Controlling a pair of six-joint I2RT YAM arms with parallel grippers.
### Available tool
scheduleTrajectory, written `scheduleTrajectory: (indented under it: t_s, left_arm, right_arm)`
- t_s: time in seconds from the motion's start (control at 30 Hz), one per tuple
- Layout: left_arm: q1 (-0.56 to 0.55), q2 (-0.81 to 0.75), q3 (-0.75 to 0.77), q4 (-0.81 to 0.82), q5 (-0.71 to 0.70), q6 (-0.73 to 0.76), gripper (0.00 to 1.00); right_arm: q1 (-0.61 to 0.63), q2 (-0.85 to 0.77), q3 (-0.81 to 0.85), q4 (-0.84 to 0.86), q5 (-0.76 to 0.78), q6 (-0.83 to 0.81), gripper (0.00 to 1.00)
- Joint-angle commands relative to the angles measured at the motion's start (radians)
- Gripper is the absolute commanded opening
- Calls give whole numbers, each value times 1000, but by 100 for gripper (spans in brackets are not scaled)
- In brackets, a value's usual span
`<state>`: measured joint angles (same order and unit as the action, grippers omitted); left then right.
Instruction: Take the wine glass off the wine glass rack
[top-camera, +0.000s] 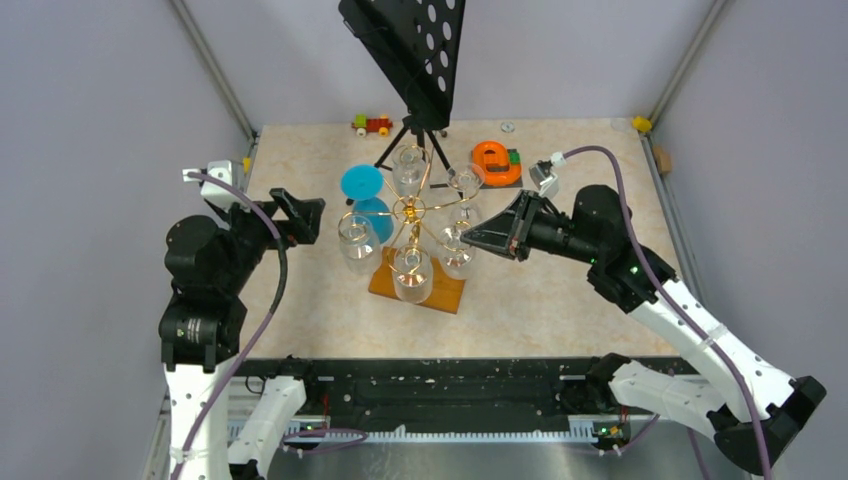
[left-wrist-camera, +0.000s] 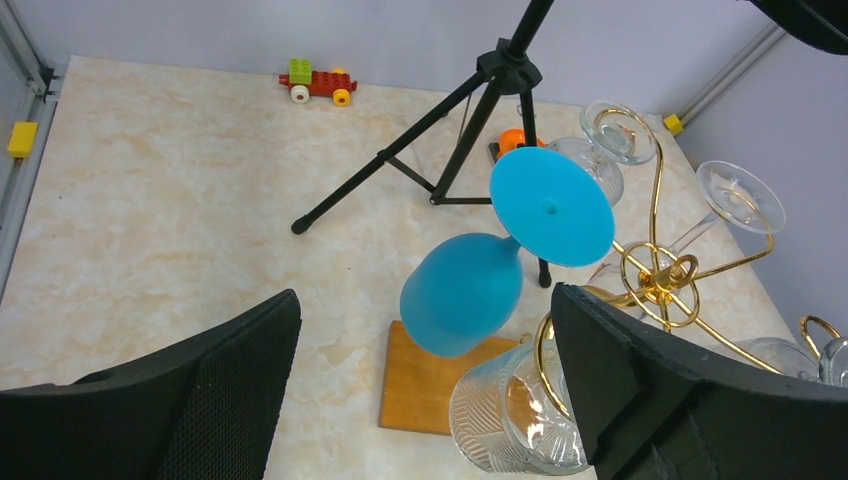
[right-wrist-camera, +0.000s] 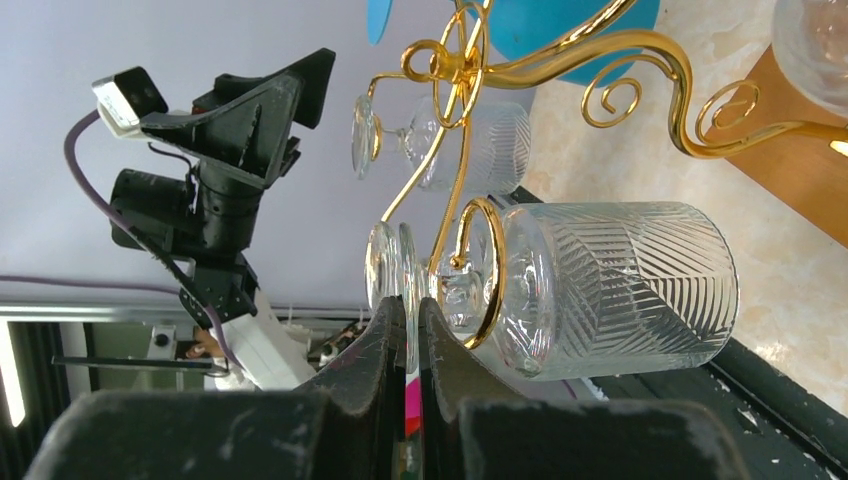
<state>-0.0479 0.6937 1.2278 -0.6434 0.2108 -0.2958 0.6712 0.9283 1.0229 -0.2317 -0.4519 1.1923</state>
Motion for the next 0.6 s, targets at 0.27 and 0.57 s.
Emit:
scheduleTrajectory:
  t_s: [0.27, 0.57]
  left_arm:
    - [-6, -16, -18, 51, -16, 14, 99]
    - [-30, -10, -18, 51, -28, 28, 99]
  right_arm:
    - [42, 5, 39, 247, 25, 22, 0]
    - [42, 58, 56, 253, 63, 18, 0]
